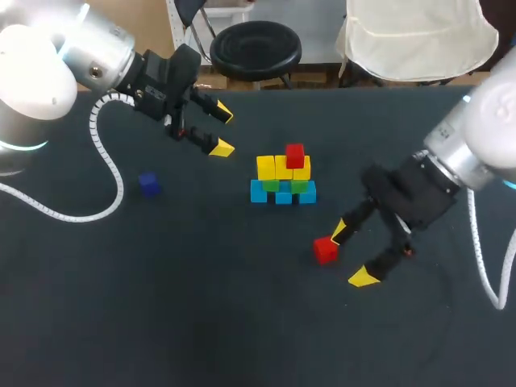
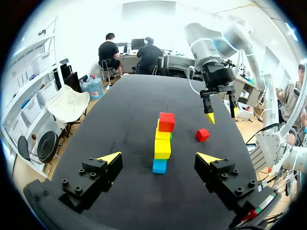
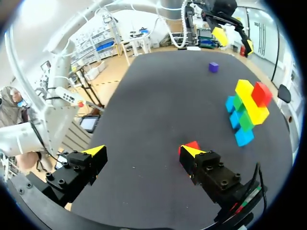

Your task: Place the blue cubes, place green cubes on the blue cubes, place the yellow cubes on the green cubes, then place the red cubes on the yellow cubes, and place purple cube on the red cubes.

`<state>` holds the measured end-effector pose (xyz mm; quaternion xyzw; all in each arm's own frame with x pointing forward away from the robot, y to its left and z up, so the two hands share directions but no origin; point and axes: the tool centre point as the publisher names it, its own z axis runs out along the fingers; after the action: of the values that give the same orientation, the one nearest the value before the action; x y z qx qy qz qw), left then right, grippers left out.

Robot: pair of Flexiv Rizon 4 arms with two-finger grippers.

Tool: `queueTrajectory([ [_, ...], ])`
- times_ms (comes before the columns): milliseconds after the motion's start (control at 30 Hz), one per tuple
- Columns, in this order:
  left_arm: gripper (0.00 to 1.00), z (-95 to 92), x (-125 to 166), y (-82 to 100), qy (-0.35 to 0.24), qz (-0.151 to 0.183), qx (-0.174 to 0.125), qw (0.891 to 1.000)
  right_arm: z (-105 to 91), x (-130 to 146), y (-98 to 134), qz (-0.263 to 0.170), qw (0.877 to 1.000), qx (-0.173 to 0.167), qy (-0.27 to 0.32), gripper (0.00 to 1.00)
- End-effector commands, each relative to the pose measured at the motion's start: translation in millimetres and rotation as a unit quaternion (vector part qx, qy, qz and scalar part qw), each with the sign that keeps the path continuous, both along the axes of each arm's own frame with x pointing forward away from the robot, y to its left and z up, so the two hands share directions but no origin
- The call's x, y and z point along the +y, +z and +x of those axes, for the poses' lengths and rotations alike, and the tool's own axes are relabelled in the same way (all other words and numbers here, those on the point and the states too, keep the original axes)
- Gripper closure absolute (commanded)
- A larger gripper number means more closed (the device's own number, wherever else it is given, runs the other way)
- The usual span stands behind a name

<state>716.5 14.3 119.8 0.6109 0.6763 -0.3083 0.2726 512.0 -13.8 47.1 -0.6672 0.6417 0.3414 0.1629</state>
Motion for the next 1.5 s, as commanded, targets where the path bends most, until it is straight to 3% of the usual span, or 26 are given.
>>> queueTrajectory([
  [33, 0.0, 1.0, 0.1, -0.6, -0.001, -0.001, 0.0, 1.0, 2.2, -2.5, -4.2, 0.007, 1.0, -0.015, -0.018, 0.0],
  [100, 0.0, 1.0, 0.1, -0.6, -0.001, -0.001, 0.0, 1.0, 6.0, -2.0, -3.4, 0.005, 0.999, 0.002, -0.036, 0.0],
  [500, 0.0, 1.0, 0.1, -0.6, -0.001, -0.001, 0.0, 1.0, 6.0, -2.0, -3.4, 0.005, 0.999, 0.002, -0.036, 0.0],
  [633, 0.0, 1.0, 0.1, -0.6, -0.001, -0.001, 0.0, 1.0, 29.8, -9.5, -9.7, -0.014, 1.0, -0.02, -0.01, 0.0],
  [767, 0.0, 1.0, 0.1, -0.6, -0.001, -0.001, 0.0, 1.0, 41.6, -10.2, -4.2, -0.019, 0.998, -0.053, 0.024, 0.0],
  [867, 0.0, 1.0, 0.1, -0.6, -0.001, -0.001, 0.0, 1.0, 48.3, -9.1, -7.8, -0.017, 0.998, -0.047, 0.033, 0.0],
  [1167, 0.0, 1.0, 0.1, -0.6, -0.001, -0.001, 0.0, 1.0, 41.9, 4.0, -28.5, -0.01, 0.998, -0.04, 0.042, 0.0],
  [1500, 0.0, 1.0, 0.1, -0.6, -0.001, -0.001, 0.0, 1.0, 52.5, 11.8, -36.6, -0.014, 0.997, -0.053, 0.052, 0.0],
])
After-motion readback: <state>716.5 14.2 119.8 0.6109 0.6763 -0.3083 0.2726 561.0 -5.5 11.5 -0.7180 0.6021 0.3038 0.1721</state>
